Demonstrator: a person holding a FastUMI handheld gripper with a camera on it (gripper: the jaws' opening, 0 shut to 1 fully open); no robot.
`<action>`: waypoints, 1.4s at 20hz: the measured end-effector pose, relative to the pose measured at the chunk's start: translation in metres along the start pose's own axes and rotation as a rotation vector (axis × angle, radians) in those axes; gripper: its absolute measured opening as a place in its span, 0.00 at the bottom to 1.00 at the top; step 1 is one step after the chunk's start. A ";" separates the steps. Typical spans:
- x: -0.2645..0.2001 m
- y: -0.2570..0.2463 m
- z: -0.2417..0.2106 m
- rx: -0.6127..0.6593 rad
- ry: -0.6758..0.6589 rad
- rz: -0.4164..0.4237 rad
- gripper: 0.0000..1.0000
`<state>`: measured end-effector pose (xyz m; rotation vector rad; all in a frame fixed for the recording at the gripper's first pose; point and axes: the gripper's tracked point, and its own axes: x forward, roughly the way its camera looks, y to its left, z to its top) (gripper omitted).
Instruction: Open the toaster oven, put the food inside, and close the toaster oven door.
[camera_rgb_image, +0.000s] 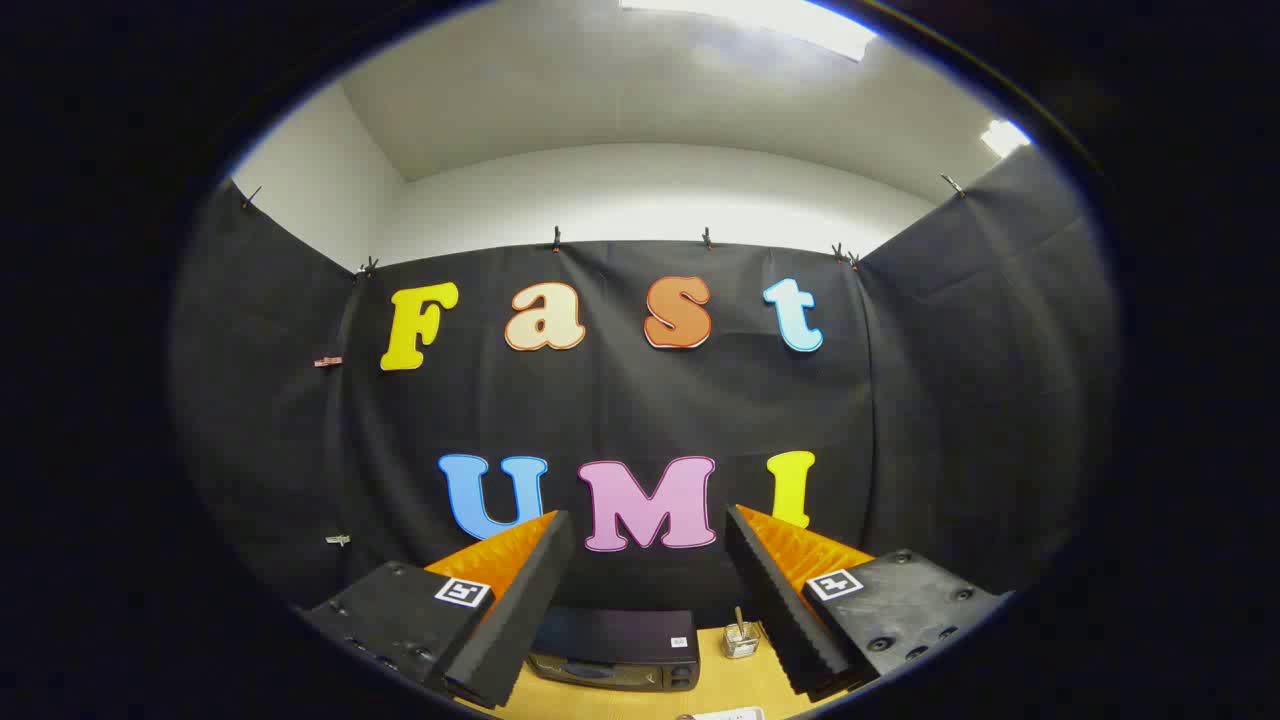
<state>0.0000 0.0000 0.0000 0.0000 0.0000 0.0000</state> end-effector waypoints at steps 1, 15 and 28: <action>0.001 -0.001 0.000 -0.001 0.001 -0.001 0.99; -0.003 -0.006 -0.006 -0.019 0.019 -0.014 0.99; 0.019 0.003 -0.037 -0.036 0.061 0.012 0.99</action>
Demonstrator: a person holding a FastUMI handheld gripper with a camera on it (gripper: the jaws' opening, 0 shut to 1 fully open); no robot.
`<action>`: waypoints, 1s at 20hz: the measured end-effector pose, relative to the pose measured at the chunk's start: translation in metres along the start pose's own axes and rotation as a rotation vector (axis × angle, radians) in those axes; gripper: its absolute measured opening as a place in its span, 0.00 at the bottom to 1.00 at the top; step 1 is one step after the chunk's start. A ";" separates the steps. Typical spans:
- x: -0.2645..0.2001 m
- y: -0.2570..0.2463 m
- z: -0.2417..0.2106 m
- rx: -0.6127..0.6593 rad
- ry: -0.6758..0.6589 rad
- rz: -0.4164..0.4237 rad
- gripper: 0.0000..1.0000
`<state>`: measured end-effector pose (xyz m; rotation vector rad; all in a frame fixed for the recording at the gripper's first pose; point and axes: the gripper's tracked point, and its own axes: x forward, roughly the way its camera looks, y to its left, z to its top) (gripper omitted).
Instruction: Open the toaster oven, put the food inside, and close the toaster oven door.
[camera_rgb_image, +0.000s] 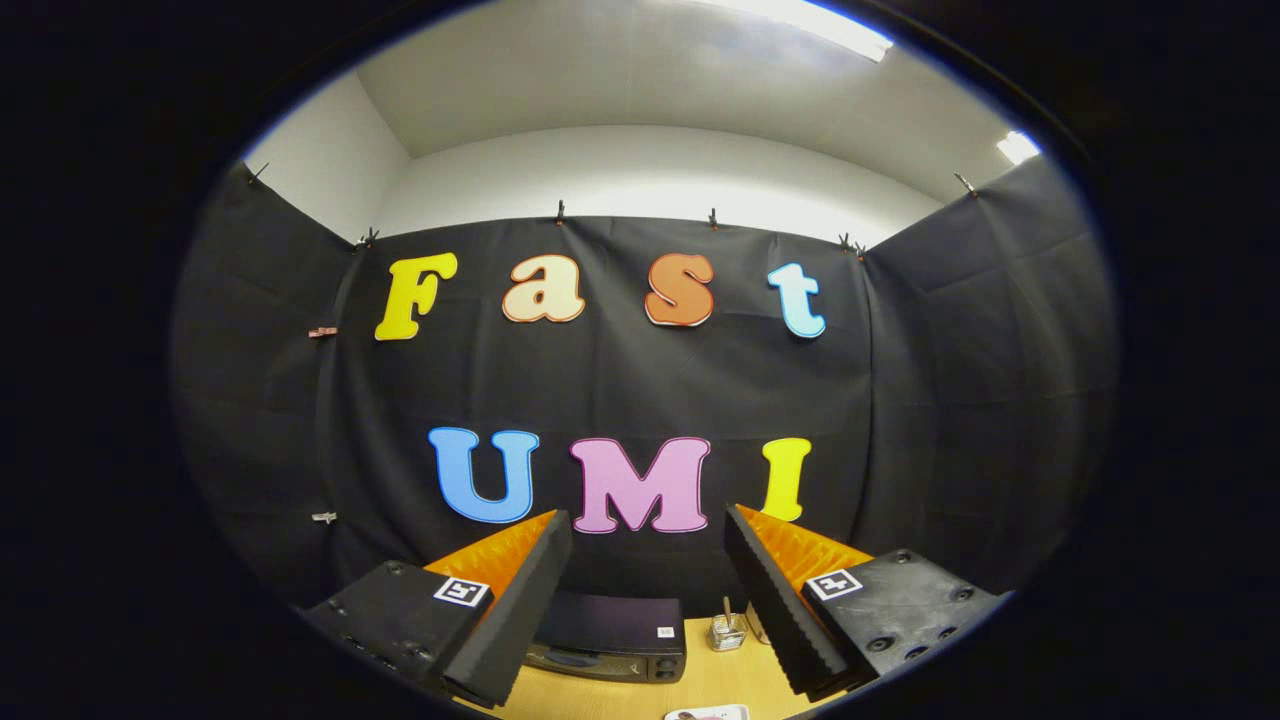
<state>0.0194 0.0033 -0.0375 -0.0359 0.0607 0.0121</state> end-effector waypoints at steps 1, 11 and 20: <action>0.006 0.003 -0.007 0.008 0.006 0.012 0.99; 0.070 0.027 -0.128 0.098 0.131 0.040 0.99; 0.132 0.072 -0.276 0.145 0.227 0.070 0.98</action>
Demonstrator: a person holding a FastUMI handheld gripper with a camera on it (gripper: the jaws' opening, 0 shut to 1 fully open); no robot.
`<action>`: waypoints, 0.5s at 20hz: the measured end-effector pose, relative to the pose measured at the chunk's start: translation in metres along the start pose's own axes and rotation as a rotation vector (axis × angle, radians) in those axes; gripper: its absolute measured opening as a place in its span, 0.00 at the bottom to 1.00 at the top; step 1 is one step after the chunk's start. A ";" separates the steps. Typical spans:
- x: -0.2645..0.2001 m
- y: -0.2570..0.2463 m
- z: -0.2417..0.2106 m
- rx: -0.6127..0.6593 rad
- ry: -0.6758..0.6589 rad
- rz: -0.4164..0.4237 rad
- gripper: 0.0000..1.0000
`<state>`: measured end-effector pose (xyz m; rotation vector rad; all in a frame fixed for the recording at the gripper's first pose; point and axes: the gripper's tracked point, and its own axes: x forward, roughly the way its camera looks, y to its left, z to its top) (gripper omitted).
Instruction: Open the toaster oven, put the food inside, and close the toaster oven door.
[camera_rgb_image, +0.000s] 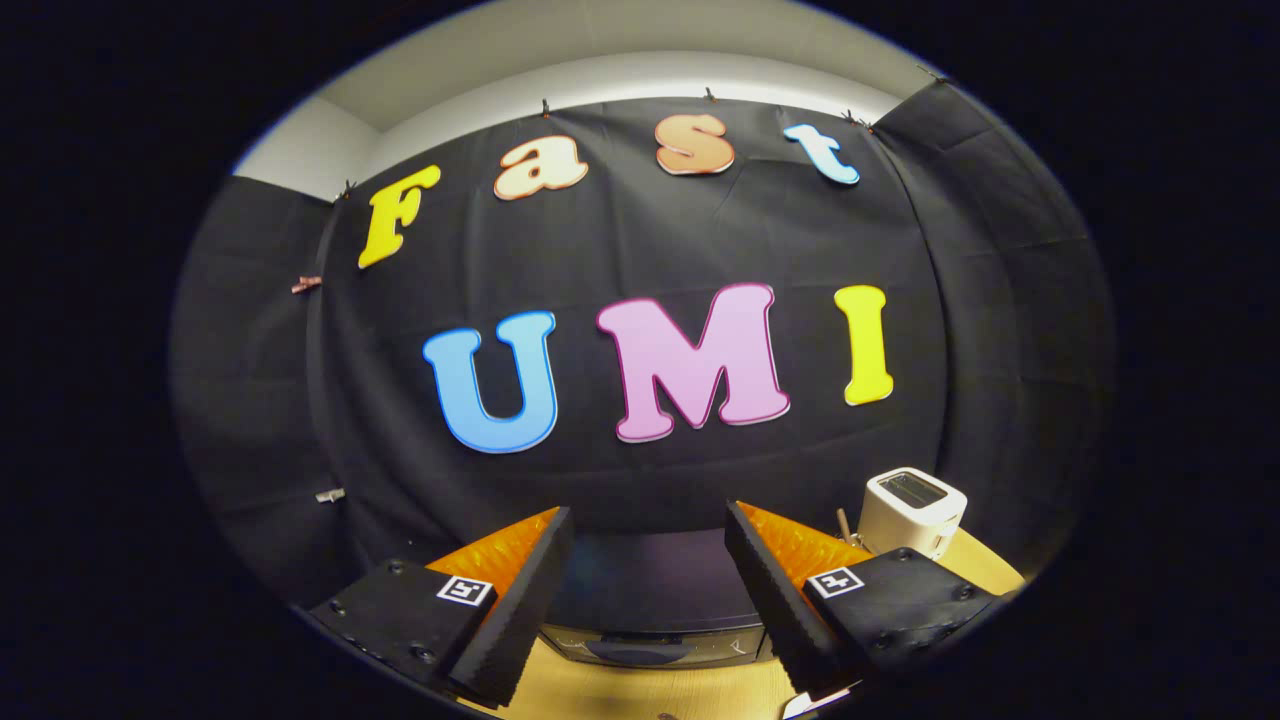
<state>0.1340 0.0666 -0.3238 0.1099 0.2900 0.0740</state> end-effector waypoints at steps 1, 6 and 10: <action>0.009 0.002 -0.020 -0.010 0.020 0.005 0.98; 0.037 -0.007 -0.110 -0.022 0.152 -0.046 0.99; 0.044 -0.016 -0.161 -0.006 0.273 -0.110 0.99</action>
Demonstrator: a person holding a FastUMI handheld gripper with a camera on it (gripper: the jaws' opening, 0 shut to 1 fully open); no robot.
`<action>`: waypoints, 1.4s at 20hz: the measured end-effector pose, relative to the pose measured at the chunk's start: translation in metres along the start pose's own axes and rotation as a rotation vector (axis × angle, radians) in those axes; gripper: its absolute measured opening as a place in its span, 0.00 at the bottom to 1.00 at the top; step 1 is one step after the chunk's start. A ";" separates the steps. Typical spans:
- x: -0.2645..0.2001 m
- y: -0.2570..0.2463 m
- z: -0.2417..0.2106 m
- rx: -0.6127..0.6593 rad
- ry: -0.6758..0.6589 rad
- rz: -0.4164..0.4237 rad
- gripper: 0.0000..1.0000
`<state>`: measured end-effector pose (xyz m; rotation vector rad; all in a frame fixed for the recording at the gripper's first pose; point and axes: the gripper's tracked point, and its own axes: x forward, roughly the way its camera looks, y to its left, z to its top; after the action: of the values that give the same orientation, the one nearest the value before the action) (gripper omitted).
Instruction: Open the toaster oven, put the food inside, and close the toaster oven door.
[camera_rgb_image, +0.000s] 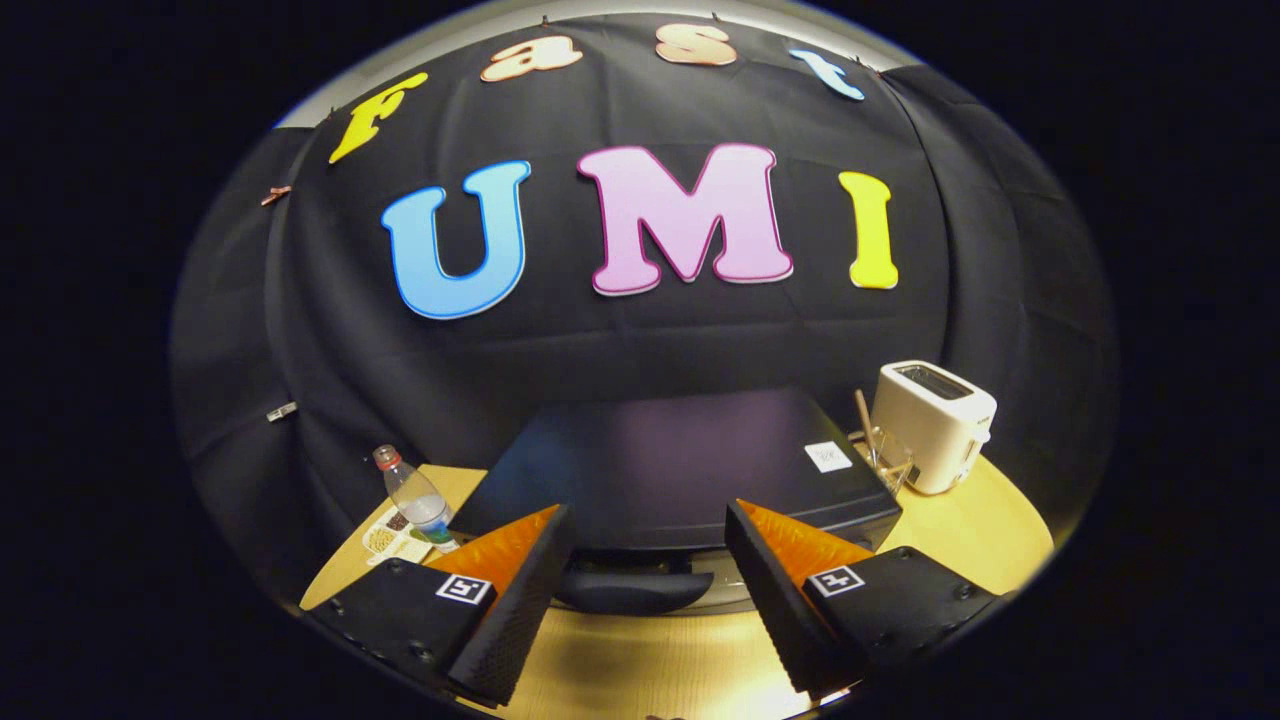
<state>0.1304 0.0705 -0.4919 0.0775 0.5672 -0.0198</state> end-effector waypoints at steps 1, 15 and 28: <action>0.003 0.001 -0.006 0.009 0.008 -0.005 0.99; -0.005 -0.010 -0.055 0.076 0.134 -0.074 0.99; -0.092 -0.016 -0.192 -0.126 0.451 -0.064 0.99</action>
<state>-0.0506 0.0696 -0.6048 -0.0617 1.0204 -0.0285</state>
